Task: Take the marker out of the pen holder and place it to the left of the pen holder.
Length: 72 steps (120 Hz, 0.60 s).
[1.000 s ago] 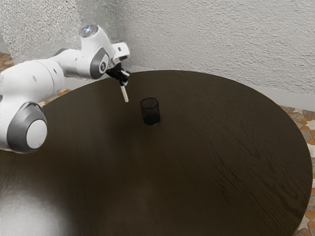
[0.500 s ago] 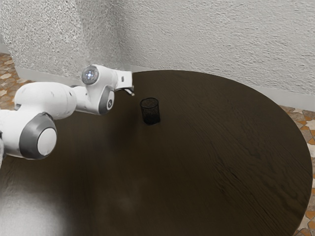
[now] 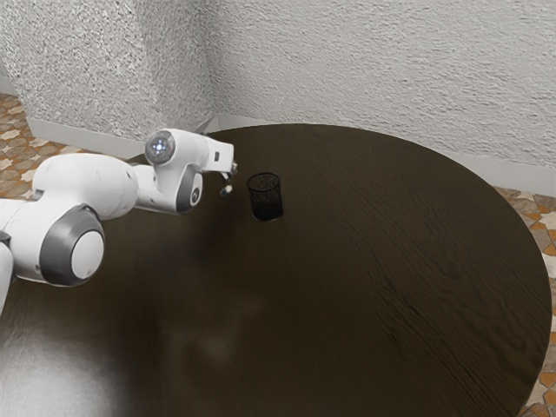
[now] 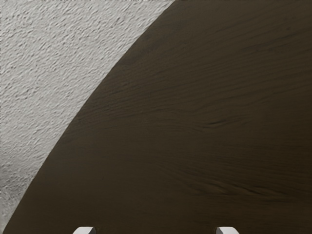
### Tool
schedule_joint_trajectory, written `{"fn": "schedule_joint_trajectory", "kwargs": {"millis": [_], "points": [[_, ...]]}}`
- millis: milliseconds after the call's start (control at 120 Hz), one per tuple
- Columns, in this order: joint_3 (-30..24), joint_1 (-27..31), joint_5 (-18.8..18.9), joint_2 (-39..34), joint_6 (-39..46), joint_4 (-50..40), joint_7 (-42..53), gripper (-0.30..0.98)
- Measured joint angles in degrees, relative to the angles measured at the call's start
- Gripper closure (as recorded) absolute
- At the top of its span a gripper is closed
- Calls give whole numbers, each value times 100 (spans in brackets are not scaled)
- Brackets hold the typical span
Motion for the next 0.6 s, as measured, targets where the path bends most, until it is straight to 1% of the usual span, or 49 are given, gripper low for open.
{"fn": "schedule_joint_trajectory", "kwargs": {"millis": [42, 92, 158, 208, 333, 417, 517, 600], "points": [[-16, -6, -6, -165, -5, -39, 12, 28], [-24, -57, -36, -699, -81, -500, 2, 23], [-22, -121, -83, -1488, -624, -963, -73, 17], [-1, -158, -94, -1905, -1369, -1061, -210, 14], [51, -218, 0, -2985, -3862, -1079, -732, 8], [49, -294, 28, -3718, -5261, -1089, -1121, 6], [288, -598, 77, -4508, -6596, -1089, -1560, 5], [446, -724, 108, -4743, -7375, -1093, -1878, 4]]}}
